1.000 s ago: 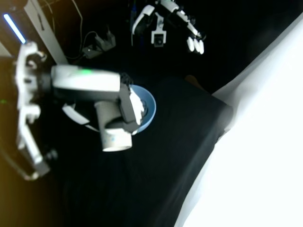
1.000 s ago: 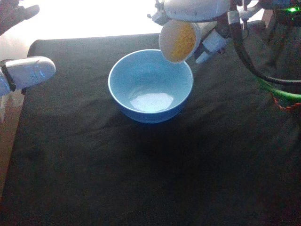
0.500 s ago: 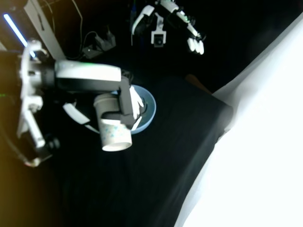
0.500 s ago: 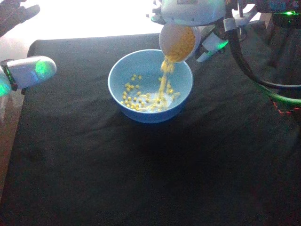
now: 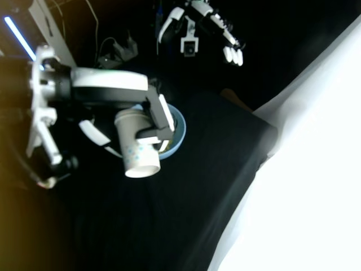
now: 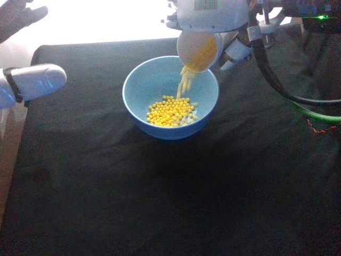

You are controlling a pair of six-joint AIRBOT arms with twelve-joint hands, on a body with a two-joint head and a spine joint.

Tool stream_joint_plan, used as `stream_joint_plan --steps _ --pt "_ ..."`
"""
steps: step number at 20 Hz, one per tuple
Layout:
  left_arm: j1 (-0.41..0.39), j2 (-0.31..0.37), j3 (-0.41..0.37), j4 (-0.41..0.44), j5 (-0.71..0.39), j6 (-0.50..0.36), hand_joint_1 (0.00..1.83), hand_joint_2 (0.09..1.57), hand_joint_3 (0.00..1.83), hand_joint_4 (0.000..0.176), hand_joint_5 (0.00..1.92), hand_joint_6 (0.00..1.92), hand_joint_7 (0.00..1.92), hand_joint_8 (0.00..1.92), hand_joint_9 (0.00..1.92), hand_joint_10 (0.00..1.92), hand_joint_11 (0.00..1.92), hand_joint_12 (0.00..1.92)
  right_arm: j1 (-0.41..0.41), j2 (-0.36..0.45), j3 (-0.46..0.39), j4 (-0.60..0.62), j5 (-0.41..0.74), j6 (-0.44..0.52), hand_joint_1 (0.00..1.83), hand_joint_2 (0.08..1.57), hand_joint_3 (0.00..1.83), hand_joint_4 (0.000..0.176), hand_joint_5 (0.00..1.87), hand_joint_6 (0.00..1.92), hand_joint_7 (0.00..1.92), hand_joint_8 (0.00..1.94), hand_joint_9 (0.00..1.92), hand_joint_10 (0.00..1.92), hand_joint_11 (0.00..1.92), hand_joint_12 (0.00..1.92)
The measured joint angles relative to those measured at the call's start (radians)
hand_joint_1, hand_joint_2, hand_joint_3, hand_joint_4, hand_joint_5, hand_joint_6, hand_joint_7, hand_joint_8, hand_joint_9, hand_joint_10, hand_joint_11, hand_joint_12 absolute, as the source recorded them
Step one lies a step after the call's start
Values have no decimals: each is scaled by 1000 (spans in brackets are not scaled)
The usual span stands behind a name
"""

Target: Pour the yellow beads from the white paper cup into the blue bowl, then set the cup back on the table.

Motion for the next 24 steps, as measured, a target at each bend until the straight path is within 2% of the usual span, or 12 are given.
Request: stream_joint_plan --steps 2,4,5,6,10,11,12,14,16,20,23,24 --pt "0 0 0 1 2 0 483 814 0 68 0 0 300 3 223 1 0 382 0 0 -6 -20 1 0 926 1337 43 0 593 1650 836 1941 954 1921 1124 1921" --pt "0 0 0 -1 1 0 465 819 1 55 0 0 308 7 224 2 0 379 2 0 -7 -28 0 0 886 1361 25 0 880 1901 1085 1941 1241 1921 1356 1921" --pt "0 0 0 0 2 0 465 822 2 50 0 0 307 6 223 2 0 380 3 0 -8 -31 -2 0 809 1424 20 0 837 1904 1109 1941 1288 1921 1389 1921" --pt "0 0 0 1 2 0 470 823 2 54 0 0 292 1 215 0 0 375 4 0 -9 -34 -5 0 1073 1412 0 0 815 1918 1078 1941 1234 1921 1345 1921" --pt "0 0 0 1 1 0 469 824 2 51 0 0 299 8 215 2 0 356 4 0 -11 -42 -7 0 965 1368 0 0 636 1713 1030 1941 1178 1921 1297 1921" --pt "0 0 0 0 1 0 471 817 0 54 0 0 300 5 216 2 0 343 4 0 -11 -42 -6 0 978 1369 0 0 784 1848 1055 1941 1202 1921 1317 1921" --pt "0 0 0 0 2 0 464 819 0 46 0 0 320 6 226 4 0 354 4 0 -11 -43 -7 0 1014 1342 0 0 661 1647 1070 1941 1214 1921 1315 1921" --pt "0 0 0 1 1 0 463 810 0 38 0 0 326 4 232 4 0 372 4 0 -12 -43 -12 0 847 1395 7 0 830 1908 1109 1941 1271 1921 1395 1921" --pt "0 0 0 0 1 0 451 810 0 34 4 1 331 3 244 5 0 402 4 0 -12 -43 -13 0 1009 1345 0 0 628 1628 1014 1941 1134 1921 1257 1921" --pt "-3 0 0 -1 -2 0 463 830 4 44 2 0 326 1 232 3 0 372 4 2 -12 -8 -15 0 896 1454 34 0 437 1878 993 1941 1209 1921 1398 1921" --pt "-3 -1 0 -5 0 0 469 834 3 32 0 0 319 1 230 3 0 369 4 34 -19 68 -29 0 1082 1185 0 0 879 1204 942 1941 1083 1921 1217 1921" --pt "-3 -1 0 -5 -2 0 471 830 1 38 1 0 331 3 235 3 0 388 4 46 -19 94 -39 0 1123 1167 0 0 881 1710 980 1941 1140 1921 1279 1921"
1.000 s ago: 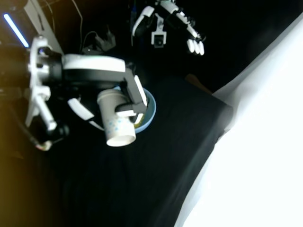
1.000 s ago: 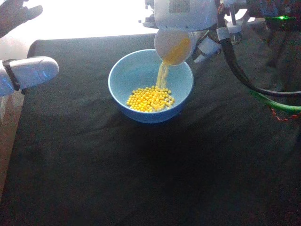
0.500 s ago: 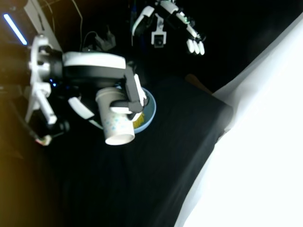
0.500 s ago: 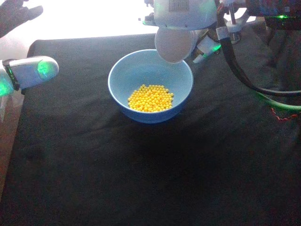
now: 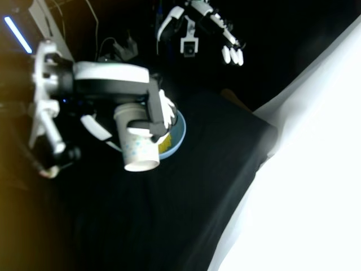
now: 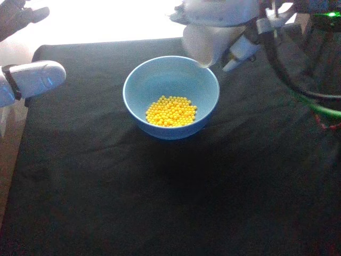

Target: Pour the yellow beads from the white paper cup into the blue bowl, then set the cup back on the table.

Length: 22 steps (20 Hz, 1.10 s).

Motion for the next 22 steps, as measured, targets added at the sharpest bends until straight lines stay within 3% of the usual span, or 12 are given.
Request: stream_joint_plan --steps 3,4,5,8,10,11,12,14,17,18,21,22 --pt "0 -4 0 -4 -6 0 457 818 0 44 8 3 342 2 239 3 3 449 18 36 2 72 -14 0 1106 1175 0 0 881 1195 983 1800 1113 1916 1199 1921" --pt "0 -6 0 -5 -5 0 457 820 0 53 4 1 333 1 227 2 0 429 22 41 11 106 -21 0 1119 1176 0 0 874 1199 1014 1790 1138 1920 1224 1921" --pt "0 -7 0 -2 -5 0 459 816 0 70 0 0 330 1 223 1 0 420 22 48 20 150 -29 0 992 1299 59 0 628 1604 1022 1916 1224 1921 1365 1921" --pt "0 -7 0 -9 -6 0 461 805 0 81 0 0 320 0 222 1 0 423 22 60 25 231 -29 0 1176 1210 13 0 747 1738 984 1940 1184 1921 1291 1921" --pt "0 -7 0 -7 -6 0 473 820 5 70 0 0 309 0 211 0 0 446 22 70 45 323 -13 -1 1238 1188 1 0 773 1871 995 1937 1167 1921 1292 1921" --pt "0 -8 0 -7 -6 0 483 831 9 41 0 0 309 1 211 1 0 447 22 79 62 384 2 -1 1144 1218 11 0 776 1911 1022 1940 1198 1921 1324 1921" --pt "0 -9 0 -8 -6 0 495 826 5 28 0 0 304 0 204 0 0 444 22 87 81 444 17 -1 1084 1254 7 0 726 1511 950 1876 1144 1921 1277 1921" --pt "0 -11 0 -9 -5 0 483 829 4 29 0 0 314 2 222 5 0 461 17 111 137 620 45 -8 1131 1172 0 0 883 1167 1031 1313 1074 1483 1024 1746" --pt "-1 -11 0 -13 -6 0 461 813 0 40 9 3 324 3 243 9 8 487 -53 150 159 1023 76 -211 1140 1142 0 0 938 1075 1110 1021 1101 1187 911 1563" --pt "-1 -11 0 -13 -6 0 458 811 0 41 16 6 331 6 245 9 2 488 -81 151 174 1093 100 -216 1136 1142 0 0 939 1078 1113 978 1020 1174 660 1708" --pt "0 -11 0 -11 -6 0 477 815 0 26 30 5 326 2 232 2 2 464 -200 145 234 1366 225 -217 1112 1173 1 0 880 1180 975 1240 874 1537 692 1836" --pt "2 -11 0 -15 -6 0 490 809 0 33 12 3 317 2 215 1 0 422 -234 145 244 1435 267 -218 1167 1170 0 0 887 1215 906 1170 787 1384 564 1775"
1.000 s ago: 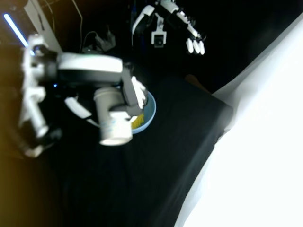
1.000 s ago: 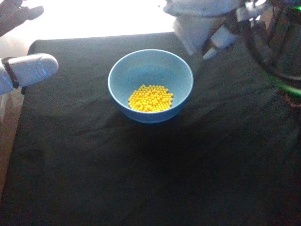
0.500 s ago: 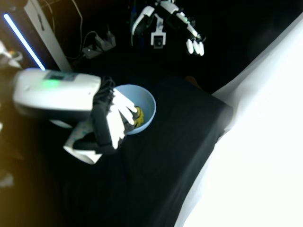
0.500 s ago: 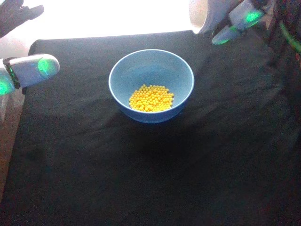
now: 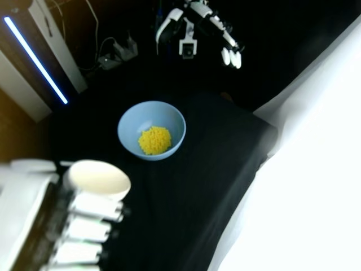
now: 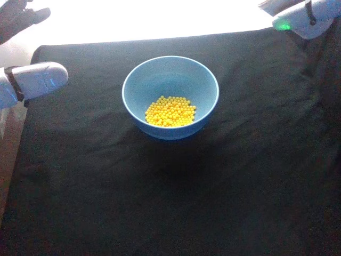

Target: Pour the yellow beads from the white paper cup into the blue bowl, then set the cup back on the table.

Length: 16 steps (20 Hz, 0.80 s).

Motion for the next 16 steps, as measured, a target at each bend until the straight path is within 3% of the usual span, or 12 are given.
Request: stream_joint_plan --steps 1,2,3,4,5,6,7,8,9,10,16 --pt "0 0 0 -2 0 0 473 801 0 25 8 2 324 5 214 2 1 419 -25 -2 3 46 29 0 1190 1148 0 30 910 1162 951 1060 847 1185 582 1682" --pt "0 0 0 -2 2 0 456 808 0 17 12 0 323 1 224 0 0 470 -46 -4 7 82 51 0 1185 1161 1 38 893 1166 913 1143 794 1235 531 1728" --pt "0 0 0 1 1 0 458 811 0 12 15 1 320 0 222 0 0 480 -75 -8 13 129 83 -1 1129 1175 2 0 873 1186 938 1214 783 1441 555 1854" --pt "2 0 0 3 -1 0 449 820 4 0 3 0 307 0 209 0 0 485 -98 -10 15 177 115 0 1189 1152 0 0 884 1130 979 1113 881 1260 647 1704" --pt "2 0 0 2 2 0 450 824 2 0 0 0 303 0 210 1 0 506 -131 -12 18 233 148 -1 1113 1179 0 0 864 1186 1087 803 991 1002 658 1527" --pt "2 0 0 -1 3 0 438 824 2 0 0 0 305 1 221 5 3 516 -164 -16 20 295 183 0 1116 1170 0 0 886 1146 1161 551 997 825 588 1465" --pt "2 0 0 -3 2 0 426 823 1 0 0 0 303 0 225 4 0 548 -199 -18 23 343 209 -1 1114 1187 3 0 852 1185 1219 371 1129 624 743 1274" --pt "2 0 0 -2 2 0 420 816 0 0 0 0 313 2 229 3 0 569 -235 -19 24 401 235 -1 1103 1175 1 0 879 1149 1235 241 1110 516 728 1243" --pt "2 0 0 -2 3 0 401 810 0 0 4 1 313 2 241 7 1 579 -262 -21 25 456 264 -1 1117 1178 2 0 873 1153 1324 143 1222 331 821 1076" --pt "2 0 0 -2 2 0 443 810 0 0 0 0 298 0 226 2 0 527 -288 -25 29 511 293 -3 1129 1169 1 0 889 1127 1433 53 1389 132 1008 780" --pt "6 0 0 -3 1 0 469 810 0 5 0 0 296 0 225 4 4 491 -361 -88 50 697 433 -5 1114 1196 2 0 837 1199 1429 1 1433 28 1044 707"
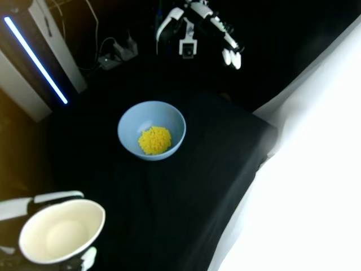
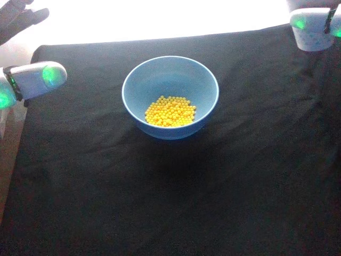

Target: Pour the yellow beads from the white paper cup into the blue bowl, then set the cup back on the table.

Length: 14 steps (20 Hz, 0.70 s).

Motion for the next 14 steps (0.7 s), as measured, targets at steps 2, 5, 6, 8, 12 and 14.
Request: stream_joint_plan --steps 2,5,6,8,12,14 --pt "0 -1 0 -1 -1 0 461 809 0 8 0 0 296 2 225 3 1 489 -8 -18 2 27 27 0 1111 1205 0 0 824 1220 1431 7 1438 19 1063 638" --pt "5 -1 0 -5 -7 -1 469 811 0 20 0 0 301 0 209 1 0 466 -47 -50 25 80 51 3 1131 1158 0 0 915 1087 1432 0 1362 0 964 477" --pt "8 -1 0 -6 -8 0 469 814 1 18 4 0 277 2 195 2 0 417 -60 -60 30 93 52 6 1117 1183 3 0 862 1165 1397 2 1329 0 986 480" --pt "10 -1 0 -5 -6 0 467 814 0 12 3 0 248 8 187 1 0 339 -87 -81 44 112 49 30 1118 1183 0 0 865 1161 1366 0 1312 0 995 488" --pt "10 -1 0 -7 -8 0 475 818 2 6 8 1 272 3 232 3 0 476 -119 -103 51 127 38 63 1095 1155 8 0 907 1095 1190 0 1078 0 673 478" --pt "9 -1 0 -3 -10 0 450 840 10 0 7 0 289 7 236 3 0 482 -127 -104 52 128 47 79 1026 1113 1 133 982 975 1115 0 976 0 448 672"
